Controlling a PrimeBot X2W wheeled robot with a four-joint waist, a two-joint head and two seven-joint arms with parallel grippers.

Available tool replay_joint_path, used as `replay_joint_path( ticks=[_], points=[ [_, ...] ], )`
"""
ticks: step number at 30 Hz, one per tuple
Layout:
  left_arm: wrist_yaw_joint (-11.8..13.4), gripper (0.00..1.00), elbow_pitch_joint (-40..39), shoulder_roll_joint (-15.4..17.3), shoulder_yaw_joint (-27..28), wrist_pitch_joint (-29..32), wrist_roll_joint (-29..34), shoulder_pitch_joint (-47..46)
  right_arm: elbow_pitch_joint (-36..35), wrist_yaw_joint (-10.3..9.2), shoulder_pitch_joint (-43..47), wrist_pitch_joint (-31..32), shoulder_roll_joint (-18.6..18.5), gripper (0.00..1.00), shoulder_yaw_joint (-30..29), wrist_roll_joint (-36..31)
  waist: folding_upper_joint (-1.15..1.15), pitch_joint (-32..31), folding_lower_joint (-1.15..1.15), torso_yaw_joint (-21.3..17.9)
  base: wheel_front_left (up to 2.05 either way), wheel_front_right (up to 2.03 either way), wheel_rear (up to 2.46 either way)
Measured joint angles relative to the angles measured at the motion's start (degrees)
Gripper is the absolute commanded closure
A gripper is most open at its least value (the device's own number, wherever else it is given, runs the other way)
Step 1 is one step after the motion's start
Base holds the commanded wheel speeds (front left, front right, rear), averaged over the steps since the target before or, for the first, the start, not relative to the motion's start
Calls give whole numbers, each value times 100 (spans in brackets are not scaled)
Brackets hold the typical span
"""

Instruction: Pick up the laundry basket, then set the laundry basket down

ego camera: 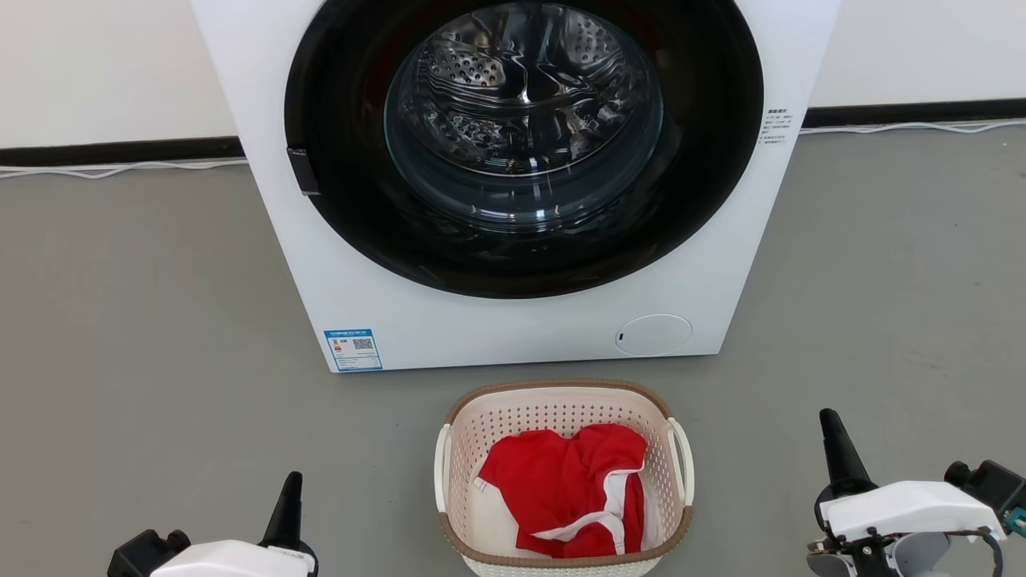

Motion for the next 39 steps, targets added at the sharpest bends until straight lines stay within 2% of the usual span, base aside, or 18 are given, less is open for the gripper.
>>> replay_joint_path(
  ticks=[39],
  points=[
    [-344,100,-437,15,254,654,-2339,-196,-563,0,17,613,98,100,-289,2888,0,67,0,99,0,0,0]
  ],
)
